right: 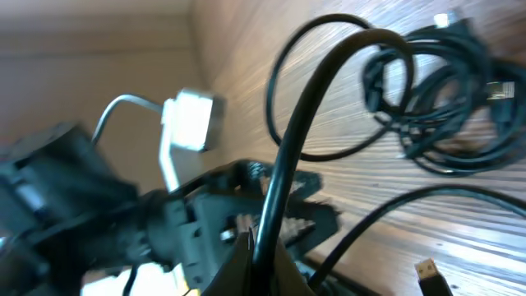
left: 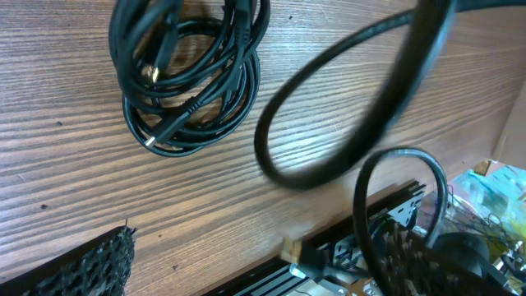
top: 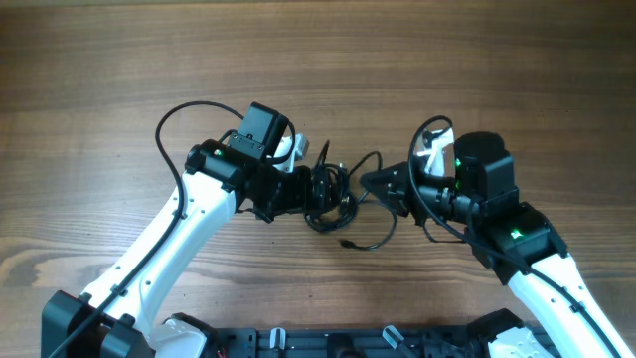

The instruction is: Untangle cables

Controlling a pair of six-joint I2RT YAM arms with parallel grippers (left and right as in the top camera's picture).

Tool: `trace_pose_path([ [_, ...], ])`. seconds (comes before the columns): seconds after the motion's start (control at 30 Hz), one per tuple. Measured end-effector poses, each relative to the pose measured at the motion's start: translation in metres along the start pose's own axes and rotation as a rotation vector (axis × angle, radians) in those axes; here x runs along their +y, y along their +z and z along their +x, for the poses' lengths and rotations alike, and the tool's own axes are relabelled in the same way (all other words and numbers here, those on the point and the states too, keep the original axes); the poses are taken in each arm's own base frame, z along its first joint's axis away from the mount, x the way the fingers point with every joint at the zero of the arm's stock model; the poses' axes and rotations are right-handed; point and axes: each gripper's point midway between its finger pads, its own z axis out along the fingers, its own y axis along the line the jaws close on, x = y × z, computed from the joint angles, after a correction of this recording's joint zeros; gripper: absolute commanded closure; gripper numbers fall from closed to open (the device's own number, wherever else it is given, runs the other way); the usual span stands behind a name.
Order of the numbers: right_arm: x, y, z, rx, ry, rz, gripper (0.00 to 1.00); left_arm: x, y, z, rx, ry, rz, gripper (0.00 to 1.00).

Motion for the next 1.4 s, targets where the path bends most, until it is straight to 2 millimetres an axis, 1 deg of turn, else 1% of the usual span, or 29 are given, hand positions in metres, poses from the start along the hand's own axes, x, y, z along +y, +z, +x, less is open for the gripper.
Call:
trace_pose_path([
  [0.07,0.0,0.0,0.003,0.016,0.003,-0.002,0.96,0.0,0.0,0.0,-0.001,0.0,-0.002,0.0],
  [0.17,-0.008,0.0,0.007,0.032,0.03,0.028,0.96,0.0,0.0,0.0,-0.002,0.0,-0.002,0.0],
  [0.3,-0.013,0.001,0.008,0.04,0.047,0.047,0.96,0.0,0.0,0.0,-0.001,0.0,-0.002,0.0],
  [0.87,-0.009,0.001,0.015,0.082,0.045,0.024,0.96,0.0,0.0,0.0,-0.001,0.0,-0.003,0.0],
  [1.4,-0.009,0.001,0.015,0.082,0.045,0.023,0.96,0.0,0.0,0.0,-0.001,0.0,-0.002,0.0],
])
